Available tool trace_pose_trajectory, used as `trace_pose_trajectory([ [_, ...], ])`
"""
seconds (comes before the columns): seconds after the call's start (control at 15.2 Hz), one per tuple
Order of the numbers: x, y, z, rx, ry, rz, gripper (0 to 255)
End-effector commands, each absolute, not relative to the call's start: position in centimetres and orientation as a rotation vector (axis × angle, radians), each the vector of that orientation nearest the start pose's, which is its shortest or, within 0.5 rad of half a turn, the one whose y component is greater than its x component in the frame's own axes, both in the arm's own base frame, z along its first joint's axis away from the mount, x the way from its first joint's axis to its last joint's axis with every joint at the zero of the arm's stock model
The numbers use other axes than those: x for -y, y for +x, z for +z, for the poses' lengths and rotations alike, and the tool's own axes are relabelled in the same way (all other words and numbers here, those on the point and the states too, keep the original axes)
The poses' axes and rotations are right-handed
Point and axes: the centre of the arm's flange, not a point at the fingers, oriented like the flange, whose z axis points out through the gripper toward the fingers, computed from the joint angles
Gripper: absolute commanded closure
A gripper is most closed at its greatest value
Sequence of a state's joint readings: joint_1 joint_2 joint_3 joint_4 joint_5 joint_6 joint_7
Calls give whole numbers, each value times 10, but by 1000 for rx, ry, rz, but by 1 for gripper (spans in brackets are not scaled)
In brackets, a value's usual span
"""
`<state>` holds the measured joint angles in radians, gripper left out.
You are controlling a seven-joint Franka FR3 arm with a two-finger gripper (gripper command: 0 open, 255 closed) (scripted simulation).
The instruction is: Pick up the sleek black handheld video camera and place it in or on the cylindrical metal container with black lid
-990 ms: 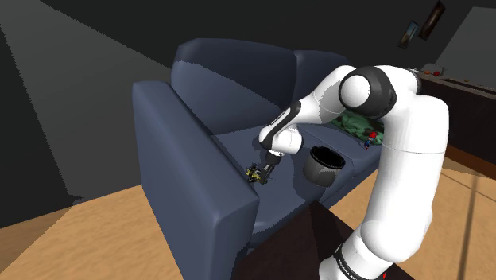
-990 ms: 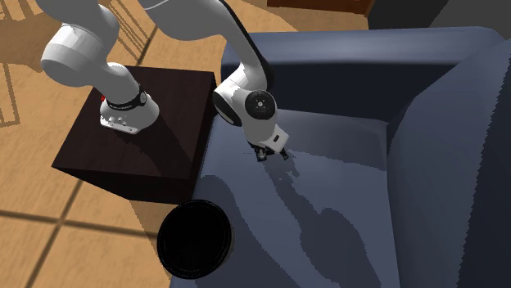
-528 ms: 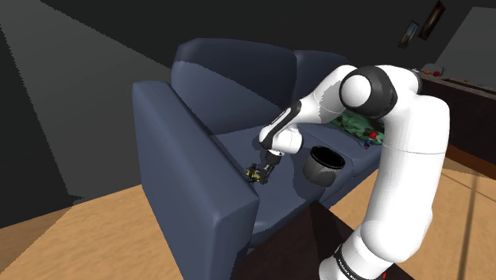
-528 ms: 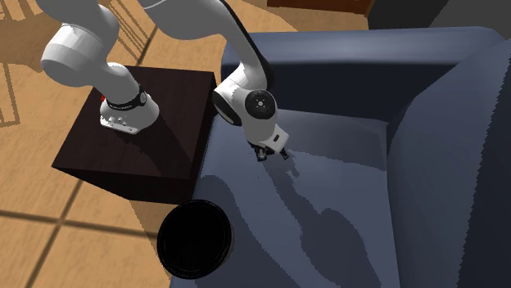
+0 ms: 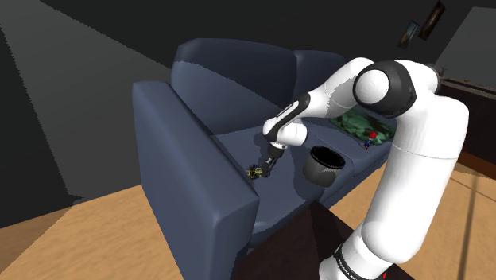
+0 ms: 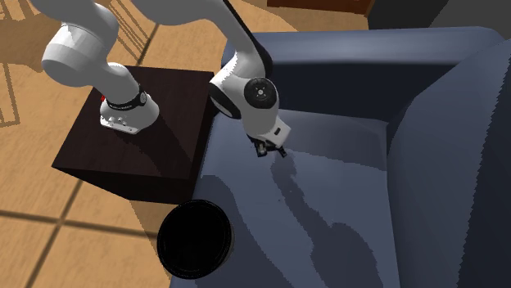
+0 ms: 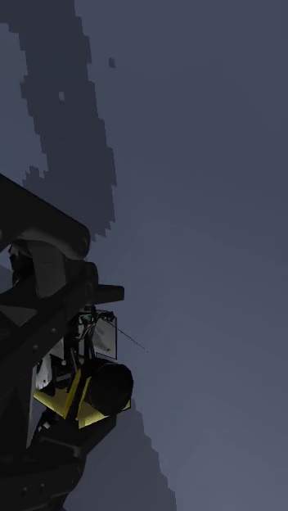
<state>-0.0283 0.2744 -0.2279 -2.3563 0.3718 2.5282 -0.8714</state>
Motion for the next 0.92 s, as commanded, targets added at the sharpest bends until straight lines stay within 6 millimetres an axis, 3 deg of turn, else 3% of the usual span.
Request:
trace_pose_trajectory([
  [0.0,134,484,220,455,-2945,-2,255],
  [0.86,134,484,288,455,-2945,-2,255],
])
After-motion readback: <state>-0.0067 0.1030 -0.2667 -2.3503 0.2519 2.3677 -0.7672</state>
